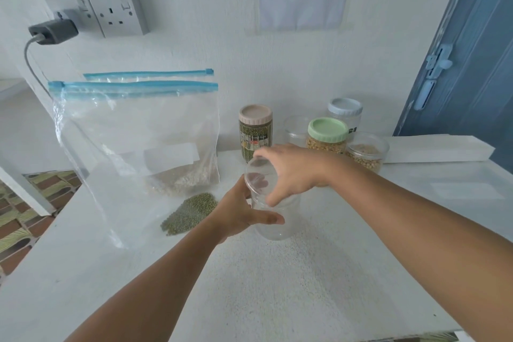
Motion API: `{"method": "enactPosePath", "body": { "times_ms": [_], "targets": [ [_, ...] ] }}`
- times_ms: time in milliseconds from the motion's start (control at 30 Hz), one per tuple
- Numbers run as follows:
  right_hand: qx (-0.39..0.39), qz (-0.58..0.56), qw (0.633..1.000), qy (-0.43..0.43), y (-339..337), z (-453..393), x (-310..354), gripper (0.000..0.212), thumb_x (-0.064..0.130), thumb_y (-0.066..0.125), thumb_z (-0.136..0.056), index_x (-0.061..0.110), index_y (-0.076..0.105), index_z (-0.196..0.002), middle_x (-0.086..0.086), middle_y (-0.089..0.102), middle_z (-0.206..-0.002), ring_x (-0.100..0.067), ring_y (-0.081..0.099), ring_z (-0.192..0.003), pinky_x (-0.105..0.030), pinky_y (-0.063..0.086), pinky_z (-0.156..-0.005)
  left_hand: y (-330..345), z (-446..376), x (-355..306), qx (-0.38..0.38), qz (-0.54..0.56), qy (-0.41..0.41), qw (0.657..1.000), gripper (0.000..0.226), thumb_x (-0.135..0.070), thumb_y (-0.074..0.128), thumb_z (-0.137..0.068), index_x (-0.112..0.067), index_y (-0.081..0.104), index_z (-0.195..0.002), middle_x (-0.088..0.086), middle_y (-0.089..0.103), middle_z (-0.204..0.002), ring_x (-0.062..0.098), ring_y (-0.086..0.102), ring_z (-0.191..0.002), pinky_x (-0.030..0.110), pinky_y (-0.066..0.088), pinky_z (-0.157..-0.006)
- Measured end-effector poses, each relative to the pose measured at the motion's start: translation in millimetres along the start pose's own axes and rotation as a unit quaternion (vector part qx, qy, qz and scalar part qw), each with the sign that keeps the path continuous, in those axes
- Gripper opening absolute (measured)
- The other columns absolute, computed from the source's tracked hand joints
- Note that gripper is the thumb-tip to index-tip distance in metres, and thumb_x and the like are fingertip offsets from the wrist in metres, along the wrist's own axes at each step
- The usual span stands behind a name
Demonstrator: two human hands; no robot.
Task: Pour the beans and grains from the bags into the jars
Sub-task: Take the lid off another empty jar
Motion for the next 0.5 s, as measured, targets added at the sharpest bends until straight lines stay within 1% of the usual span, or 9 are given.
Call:
{"method": "enactPosePath", "body": {
  "times_ms": [133, 167, 200, 233, 267, 333, 400, 433, 500],
  "targets": [
    [-0.054, -0.061, 0.997, 0.017, -0.9, 12.6, -18.2, 0.107, 0.048, 0.084, -0.074, 0.032, 0.017, -0.156, 0.002, 0.042, -0.143, -0.005, 0.054, -0.106, -0.027, 0.047, -0.077, -0.2, 0.9, 0.6, 0.004, 0.005, -0.005, 1.0, 0.101, -0.034, 0.105, -0.05, -0.04, 0.05, -0.134, -0.015, 0.07, -0.128, 0.007, 0.064, -0.123, 0.046, 0.051, -0.11],
    [-0.079, -0.101, 0.992, 0.02, 4.9, 16.7, -27.3, 0.107, 0.051, 0.086, -0.074, 0.033, 0.017, -0.154, 0.001, 0.043, -0.145, -0.006, 0.056, -0.111, -0.03, 0.05, -0.084, -0.2, 0.8, 0.5, 0.001, 0.005, -0.006, 1.0, 0.103, -0.036, 0.106, -0.049, -0.04, 0.049, -0.135, -0.016, 0.068, -0.131, 0.006, 0.061, -0.127, 0.046, 0.05, -0.112],
    [-0.104, -0.162, 0.981, 0.022, 13.5, 21.3, -38.1, 0.109, 0.054, 0.087, -0.072, 0.034, 0.017, -0.153, -0.002, 0.041, -0.152, -0.01, 0.053, -0.127, -0.035, 0.05, -0.099, -0.3, 0.8, 0.2, -0.001, 0.006, -0.006, 1.0, 0.104, -0.037, 0.106, -0.048, -0.041, 0.049, -0.135, -0.018, 0.065, -0.134, 0.004, 0.058, -0.13, 0.045, 0.049, -0.113],
    [-0.131, -0.238, 0.962, 0.023, 23.6, 27.6, -48.4, 0.113, 0.059, 0.089, -0.069, 0.035, 0.017, -0.152, -0.002, 0.036, -0.16, -0.012, 0.043, -0.142, -0.039, 0.042, -0.114, -0.4, 1.0, 0.0, -0.003, 0.006, -0.006, 1.0, 0.104, -0.036, 0.106, -0.048, -0.041, 0.049, -0.135, -0.019, 0.063, -0.136, 0.003, 0.055, -0.132, 0.044, 0.048, -0.114],
    [-0.162, -0.311, 0.936, 0.027, 35.6, 33.1, -59.3, 0.116, 0.066, 0.089, -0.063, 0.036, 0.019, -0.151, 0.001, 0.033, -0.163, -0.011, 0.034, -0.148, -0.041, 0.035, -0.12, -0.4, 0.8, -0.3, -0.004, 0.005, -0.005, 1.0, 0.103, -0.035, 0.106, -0.049, -0.041, 0.049, -0.134, -0.02, 0.061, -0.137, 0.002, 0.054, -0.133, 0.043, 0.048, -0.115],
    [-0.225, -0.427, 0.874, 0.055, 61.8, 44.0, -78.1, 0.117, 0.071, 0.089, -0.055, 0.035, 0.026, -0.148, 0.006, 0.039, -0.155, -0.01, 0.036, -0.146, -0.038, 0.036, -0.118, -0.7, 0.7, -0.4, -0.005, 0.004, -0.003, 1.0, 0.1, -0.033, 0.106, -0.051, -0.042, 0.049, -0.133, -0.02, 0.06, -0.138, 0.002, 0.054, -0.133, 0.041, 0.048, -0.114],
    [-0.272, -0.492, 0.821, 0.104, 89.9, 53.1, -92.9, 0.111, 0.066, 0.087, -0.056, 0.034, 0.033, -0.147, 0.008, 0.042, -0.149, -0.011, 0.042, -0.138, -0.032, 0.04, -0.105, -1.0, 0.5, -0.4, -0.005, 0.002, 0.0, 1.0, 0.099, -0.032, 0.106, -0.052, -0.042, 0.049, -0.133, -0.02, 0.06, -0.139, 0.003, 0.054, -0.133, 0.039, 0.048, -0.113],
    [-0.283, -0.502, 0.807, 0.129, 103.1, 56.5, -99.6, 0.111, 0.068, 0.086, -0.055, 0.034, 0.035, -0.147, 0.007, 0.043, -0.148, -0.012, 0.043, -0.136, -0.032, 0.041, -0.102, -1.0, 0.4, -0.1, -0.004, 0.001, 0.001, 1.0, 0.099, -0.033, 0.106, -0.052, -0.042, 0.049, -0.133, -0.02, 0.06, -0.139, 0.003, 0.054, -0.133, 0.038, 0.048, -0.113],
    [-0.272, -0.493, 0.809, 0.172, 125.5, 60.9, -110.4, 0.118, 0.075, 0.088, -0.049, 0.035, 0.036, -0.147, 0.006, 0.045, -0.147, -0.012, 0.044, -0.135, -0.038, 0.043, -0.106, -1.3, 0.0, 0.4, -0.003, 0.0, 0.0, 1.0, 0.1, -0.034, 0.106, -0.05, -0.043, 0.049, -0.132, -0.019, 0.06, -0.139, 0.003, 0.053, -0.134, 0.037, 0.048, -0.112]
  ]
}}
Point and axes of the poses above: each hand's wrist, its own z-axis away from the middle knuckle, its own y-axis out of the palm, x = y × z, the point moved 1 cm from there along -z, towards the middle knuckle
